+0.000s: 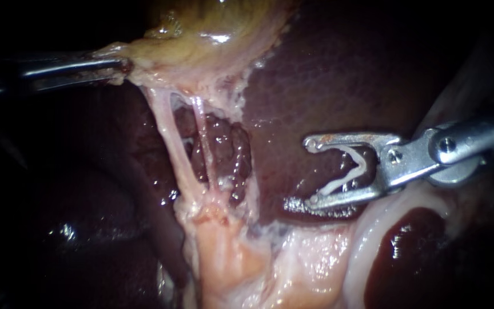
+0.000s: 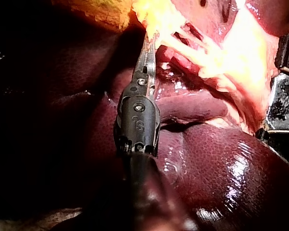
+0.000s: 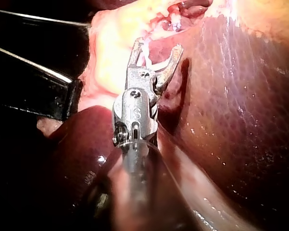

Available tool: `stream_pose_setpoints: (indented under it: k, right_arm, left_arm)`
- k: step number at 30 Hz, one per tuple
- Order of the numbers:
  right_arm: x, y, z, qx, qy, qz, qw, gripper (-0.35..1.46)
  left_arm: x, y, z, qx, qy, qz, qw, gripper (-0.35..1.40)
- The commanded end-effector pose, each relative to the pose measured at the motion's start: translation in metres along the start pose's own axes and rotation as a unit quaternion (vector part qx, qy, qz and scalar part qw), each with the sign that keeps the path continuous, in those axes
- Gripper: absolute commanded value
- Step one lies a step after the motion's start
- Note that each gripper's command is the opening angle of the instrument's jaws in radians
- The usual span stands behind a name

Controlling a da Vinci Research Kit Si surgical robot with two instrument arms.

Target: Clipping first clip left tube

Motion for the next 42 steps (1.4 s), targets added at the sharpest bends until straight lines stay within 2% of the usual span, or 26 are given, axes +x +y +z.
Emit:
stream_pose_setpoints:
  k: [1,4,8,12,14,19,23,27,38,42]
  right_arm:
    - [0.0004,-0.0002,0.0001,0.002,0.002,0.000,1.0000,0.50]
    - [0.0017,-0.0010,0.0011,0.009,0.006,0.001,0.9999,0.50]
    - [0.0038,-0.0022,0.0034,0.014,0.011,0.030,0.9994,0.50]
    - [0.0049,-0.0028,0.0064,0.016,0.015,0.045,0.9987,0.50]
    - [0.0050,-0.0030,0.0080,0.018,0.015,0.053,0.9983,0.50]
    - [0.0044,-0.0035,0.0120,0.021,0.014,0.067,0.9974,0.50]
    - [0.0040,-0.0033,0.0141,0.018,0.013,0.074,0.9970,0.50]
    - [0.0032,-0.0023,0.0150,0.014,0.012,0.075,0.9970,0.50]
    - [-0.0001,0.0006,0.0162,0.005,0.010,0.077,0.9970,0.50]
    - [-0.0004,0.0013,0.0169,0.004,0.011,0.078,0.9969,0.50]
  left_arm:
    - [0.0001,0.0002,0.0000,0.001,0.001,0.000,1.0000,-0.35]
    - [0.0002,0.0004,-0.0001,0.002,0.001,0.000,1.0000,-0.35]
    - [0.0004,0.0007,-0.0001,0.002,0.003,-0.001,1.0000,-0.35]
    - [0.0006,0.0009,0.0000,0.003,0.003,-0.001,1.0000,-0.35]
    - [0.0007,0.0011,0.0000,0.003,0.003,-0.001,1.0000,-0.35]
    - [0.0009,0.0014,0.0000,0.004,0.003,-0.001,1.0000,-0.35]
    - [0.0010,0.0017,0.0001,0.006,0.002,-0.001,1.0000,-0.35]
    - [0.0011,0.0019,0.0000,0.004,0.003,-0.001,1.0000,-0.35]
    - [0.0017,0.0028,0.0000,0.001,0.005,-0.001,1.0000,-0.35]
    - [0.0019,0.0032,0.0000,0.000,0.005,-0.001,1.0000,-0.35]
